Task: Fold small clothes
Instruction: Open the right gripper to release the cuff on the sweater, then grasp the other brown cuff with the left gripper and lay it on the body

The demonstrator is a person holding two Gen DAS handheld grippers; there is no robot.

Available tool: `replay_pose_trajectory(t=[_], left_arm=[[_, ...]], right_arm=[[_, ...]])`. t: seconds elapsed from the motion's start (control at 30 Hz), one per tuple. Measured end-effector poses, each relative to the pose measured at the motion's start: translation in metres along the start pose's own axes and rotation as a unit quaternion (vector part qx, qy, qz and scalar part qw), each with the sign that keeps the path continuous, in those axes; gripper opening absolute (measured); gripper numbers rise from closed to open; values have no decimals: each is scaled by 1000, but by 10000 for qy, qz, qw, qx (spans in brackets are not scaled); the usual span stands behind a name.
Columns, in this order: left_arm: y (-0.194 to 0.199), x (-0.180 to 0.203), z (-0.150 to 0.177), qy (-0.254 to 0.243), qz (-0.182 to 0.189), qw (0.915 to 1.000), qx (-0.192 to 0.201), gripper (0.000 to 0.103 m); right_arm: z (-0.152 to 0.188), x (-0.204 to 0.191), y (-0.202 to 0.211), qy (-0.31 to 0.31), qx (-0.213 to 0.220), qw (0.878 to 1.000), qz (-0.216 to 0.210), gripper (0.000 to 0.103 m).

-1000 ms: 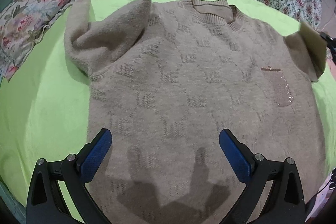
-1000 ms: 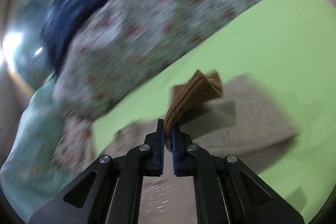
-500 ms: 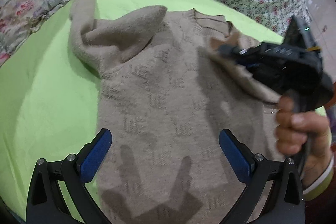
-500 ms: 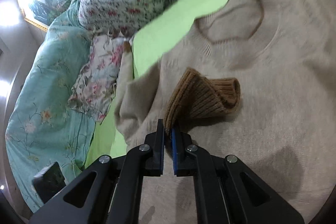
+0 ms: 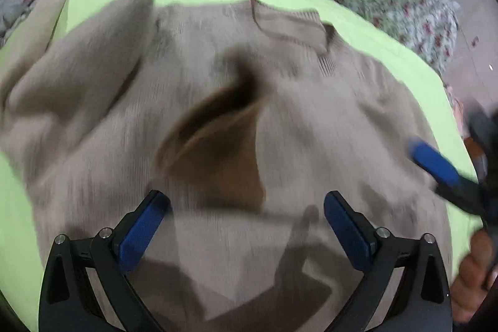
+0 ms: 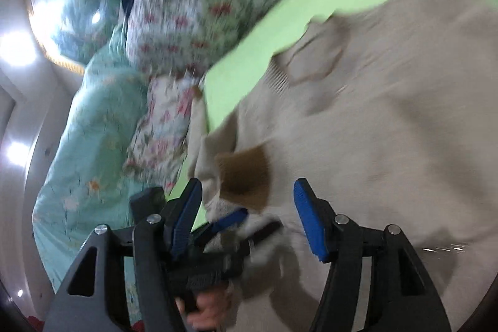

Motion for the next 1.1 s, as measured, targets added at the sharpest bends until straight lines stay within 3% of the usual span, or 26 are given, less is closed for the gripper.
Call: replay_pose_trajectory(t=[0.03, 0.1, 0.13, 0.17, 0.23, 0.33, 0.43, 0.5, 0.77, 0.8, 0.83, 0.87, 0.93, 1.0, 1.1], left_arm=[[-1, 0, -8, 91, 61, 9999, 88, 97], [0, 0, -19, 236, 251, 9992, 196, 78], [0, 0, -22, 269, 378, 9987, 230, 51], [0, 1, -24, 254, 429, 9985, 233, 9], [6, -1, -24, 192, 380, 9988, 255, 6], [34, -14, -24, 242, 407, 9969, 630, 6], [30, -26, -18, 226, 342, 9975, 575, 6], [26, -31, -12, 235, 235, 9982, 496, 6], [20, -45, 6, 586, 436, 9967, 343, 13], [19, -44, 6, 566, 431, 9969, 349, 12], [20, -41, 5, 517, 402, 9972, 367, 11], [22, -39, 4, 460, 381, 9974, 392, 9], [26, -28, -2, 340, 450, 9973, 477, 8], [29, -21, -5, 283, 539, 9967, 535, 8], [22, -16, -1, 201, 461, 9978, 426, 9]], right_arm=[[-5, 9, 17, -45, 181, 9998, 119, 63], [-13, 21, 39, -90, 489, 9982, 344, 63], [-17, 34, 59, -156, 715, 9959, 538, 63], [-20, 39, 68, -189, 831, 9945, 608, 63], [-29, 52, 92, -284, 1129, 9899, 810, 63], [-42, 74, 124, -349, 1437, 9823, 1148, 63], [-60, 100, 139, -210, 1572, 9705, 1814, 63], [-67, 111, 130, -208, 1504, 9679, 2005, 63], [-78, 152, 73, 205, 658, 9631, 2601, 62], [-79, 155, 68, 313, 627, 9622, 2633, 58], [-81, 154, 66, 441, 591, 9606, 2680, 27], [-83, 153, 64, 521, 493, 9612, 2665, 10], [-92, 148, 74, 447, 687, 9646, 2505, 9], [-101, 147, 90, 498, 975, 9582, 2643, 9], [-92, 166, 89, 421, 741, 9484, 3053, 11]])
Point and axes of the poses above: each gripper's, at about its wrist camera, not at the fingertips, and y roughly against the way its jaws point, x to its right, z to its underside, the point moved 9 cm from there along -y, roughly the way its jaws point, and after that the axes turned 4 degrees about x, right-handed, at the moved point
